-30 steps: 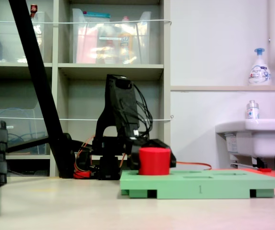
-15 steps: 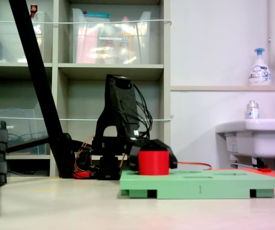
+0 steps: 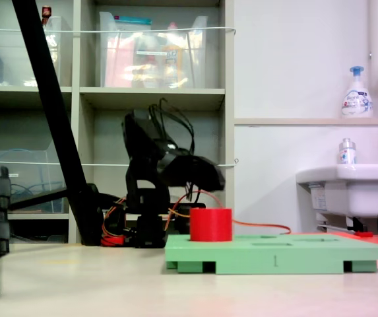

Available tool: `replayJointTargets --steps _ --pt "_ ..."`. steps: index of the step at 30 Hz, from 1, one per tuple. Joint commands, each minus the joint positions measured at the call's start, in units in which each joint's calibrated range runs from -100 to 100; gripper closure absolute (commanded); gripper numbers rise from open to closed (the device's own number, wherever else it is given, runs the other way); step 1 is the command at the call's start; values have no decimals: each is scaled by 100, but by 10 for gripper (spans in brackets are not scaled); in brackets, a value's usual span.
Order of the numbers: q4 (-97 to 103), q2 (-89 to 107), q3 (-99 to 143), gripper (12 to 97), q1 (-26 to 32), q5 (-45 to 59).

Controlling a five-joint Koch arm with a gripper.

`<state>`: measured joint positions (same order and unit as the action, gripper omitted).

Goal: Put the cylinder block into the corresponding hole

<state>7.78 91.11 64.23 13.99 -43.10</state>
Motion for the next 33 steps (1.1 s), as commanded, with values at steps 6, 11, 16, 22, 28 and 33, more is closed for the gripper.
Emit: replayJointTargets --steps 6,11,16,22,28,33 --pt "-2054 889 -930 539 -786 2007" --pt "-1159 889 -571 588 -1338 3404" --pt "526 889 1154 592 -1319 4010" --pt "1749 889 3278 589 -1206 4542" --pt "1749 889 3577 588 -1201 4562" --pt "681 889 3577 588 -1231 4557"
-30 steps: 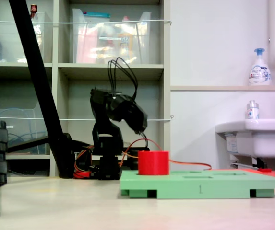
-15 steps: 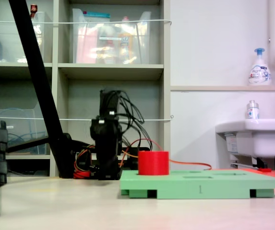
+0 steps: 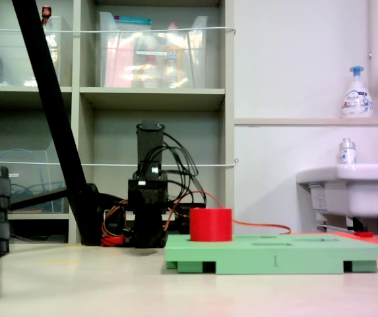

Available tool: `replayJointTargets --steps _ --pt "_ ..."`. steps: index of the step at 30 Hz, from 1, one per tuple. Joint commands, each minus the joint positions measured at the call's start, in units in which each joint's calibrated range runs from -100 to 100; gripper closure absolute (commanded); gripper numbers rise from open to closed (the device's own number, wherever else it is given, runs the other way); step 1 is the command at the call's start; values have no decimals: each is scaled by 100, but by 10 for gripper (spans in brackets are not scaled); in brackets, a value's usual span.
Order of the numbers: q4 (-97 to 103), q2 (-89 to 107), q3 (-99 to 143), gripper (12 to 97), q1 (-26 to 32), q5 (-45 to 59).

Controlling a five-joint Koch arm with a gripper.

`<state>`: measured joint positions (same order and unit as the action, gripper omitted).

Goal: Put the cylinder block into the corresponding hole

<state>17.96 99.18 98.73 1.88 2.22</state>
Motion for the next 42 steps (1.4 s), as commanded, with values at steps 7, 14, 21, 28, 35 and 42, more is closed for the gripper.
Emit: replayJointTargets --steps 7,14,21,28,35,42 --pt "-1695 82 127 608 -24 24" --pt "-1589 82 127 603 -24 20" --pt "-1580 82 127 603 -24 20" --pt "-1580 82 127 603 -24 20" --pt "-1580 82 127 603 -24 20" --pt "-1580 82 127 603 -24 20"
